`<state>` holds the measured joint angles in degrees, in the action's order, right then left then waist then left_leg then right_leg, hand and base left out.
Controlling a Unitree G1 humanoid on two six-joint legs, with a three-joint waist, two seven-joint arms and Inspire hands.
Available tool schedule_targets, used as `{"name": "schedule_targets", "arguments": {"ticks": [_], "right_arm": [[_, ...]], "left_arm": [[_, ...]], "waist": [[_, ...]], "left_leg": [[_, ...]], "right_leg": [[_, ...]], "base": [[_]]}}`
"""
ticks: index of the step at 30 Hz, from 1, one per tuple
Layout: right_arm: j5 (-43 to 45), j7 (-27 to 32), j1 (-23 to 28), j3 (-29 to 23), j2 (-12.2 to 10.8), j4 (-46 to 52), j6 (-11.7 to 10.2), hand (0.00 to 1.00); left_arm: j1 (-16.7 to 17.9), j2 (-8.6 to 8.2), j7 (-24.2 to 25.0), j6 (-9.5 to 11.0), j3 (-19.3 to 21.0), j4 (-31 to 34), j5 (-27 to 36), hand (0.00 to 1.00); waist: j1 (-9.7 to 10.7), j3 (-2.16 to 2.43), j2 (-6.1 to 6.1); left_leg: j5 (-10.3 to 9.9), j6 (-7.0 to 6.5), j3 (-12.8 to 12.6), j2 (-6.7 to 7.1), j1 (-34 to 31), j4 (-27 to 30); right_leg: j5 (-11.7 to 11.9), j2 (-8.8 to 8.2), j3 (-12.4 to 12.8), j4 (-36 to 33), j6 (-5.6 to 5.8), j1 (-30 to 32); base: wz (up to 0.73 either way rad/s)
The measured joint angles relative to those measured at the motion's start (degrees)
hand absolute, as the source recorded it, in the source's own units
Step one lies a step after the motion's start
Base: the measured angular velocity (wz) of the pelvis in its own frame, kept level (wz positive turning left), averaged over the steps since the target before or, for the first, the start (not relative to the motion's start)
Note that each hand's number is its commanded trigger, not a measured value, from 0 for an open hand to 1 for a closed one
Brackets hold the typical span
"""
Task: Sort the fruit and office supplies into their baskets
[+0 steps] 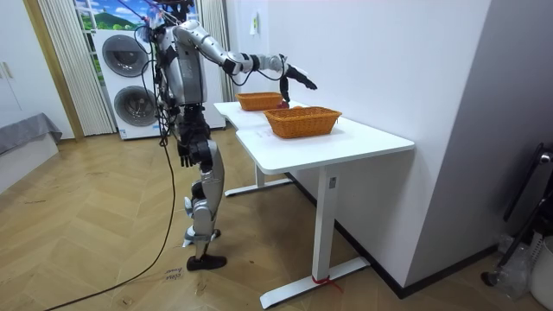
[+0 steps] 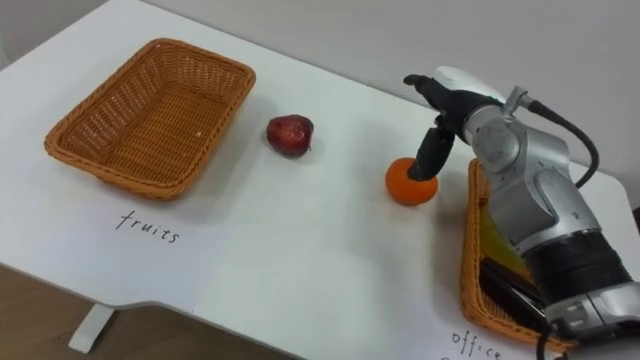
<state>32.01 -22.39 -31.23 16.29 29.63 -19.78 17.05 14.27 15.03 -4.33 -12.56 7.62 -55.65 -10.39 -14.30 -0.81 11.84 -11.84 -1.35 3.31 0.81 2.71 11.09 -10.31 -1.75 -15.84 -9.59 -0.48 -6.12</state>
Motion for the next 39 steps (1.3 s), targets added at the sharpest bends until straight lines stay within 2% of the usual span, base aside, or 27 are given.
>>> {"name": "schedule_targets", "arguments": {"ticks": [4,8,12,16,28,32,39], "right_arm": [[-0.02,-0.01,0.00,0.00,-0.37,0.01,0.01,0.00],[-0.07,-0.22,-0.02,0.00,-0.90,0.54,0.01,0.00],[-0.68,-0.28,-0.02,0.02,-1.08,0.61,0.02,0.00],[-2.52,-0.27,-0.01,0.60,-1.32,0.53,0.00,0.00],[-4.66,-0.29,0.08,0.76,-1.46,0.21,0.03,0.00],[-4.71,-0.29,0.13,2.32,-1.46,-0.04,0.12,0.00],[-4.72,-0.41,0.43,2.87,-2.24,-0.04,0.09,0.00]], "left_arm": [[-0.28,-0.44,-0.43,-0.02,-0.01,-0.49,-0.47,0.00],[-0.88,-0.47,-0.57,-0.07,-0.15,-1.64,-0.48,0.00],[-0.95,-0.59,-1.26,-0.22,-1.13,-1.72,-0.47,0.00],[-1.04,-0.59,-1.80,-0.23,-1.13,-1.73,-0.47,0.00],[-1.18,-0.66,-1.83,-0.22,-1.26,-1.70,-0.45,0.00],[-1.25,-0.72,-2.27,-0.33,-2.20,-1.71,-0.44,0.00],[-1.26,-0.73,-2.40,-0.37,-2.23,-1.80,-0.42,0.00]], "waist": [[-0.13,-0.23,-0.55],[-0.16,-0.07,-0.89],[-0.39,0.30,-1.28],[-0.40,0.42,-1.20],[-0.44,0.41,-1.05],[-0.38,0.39,-0.99],[-0.37,0.35,-0.85]], "left_leg": [[0.00,0.00,0.01,0.04,-0.07,-0.30],[0.02,0.04,-0.01,0.08,-0.21,-0.35],[0.07,0.08,-0.04,0.09,-0.12,-0.15],[0.10,0.11,-0.05,-0.01,-0.09,-0.09],[0.10,0.12,-0.09,-0.02,-0.14,0.18],[0.10,0.13,-0.14,0.00,-0.17,0.17],[0.10,0.14,-0.10,0.00,-0.26,0.19]], "right_leg": [[0.00,0.00,0.12,0.00,0.00,0.03],[0.00,0.06,0.10,-0.02,0.00,0.17],[0.00,0.06,0.12,-0.02,0.00,0.15],[0.00,0.04,0.11,0.01,-0.01,0.19],[0.00,-0.03,0.03,-0.09,-0.01,0.06],[0.00,-0.03,0.03,-0.11,-0.01,0.08],[0.01,-0.01,0.04,-0.09,-0.01,0.11]], "base": [[0.00],[0.00],[0.00],[0.00],[0.00],[0.00],[0.00]]}}
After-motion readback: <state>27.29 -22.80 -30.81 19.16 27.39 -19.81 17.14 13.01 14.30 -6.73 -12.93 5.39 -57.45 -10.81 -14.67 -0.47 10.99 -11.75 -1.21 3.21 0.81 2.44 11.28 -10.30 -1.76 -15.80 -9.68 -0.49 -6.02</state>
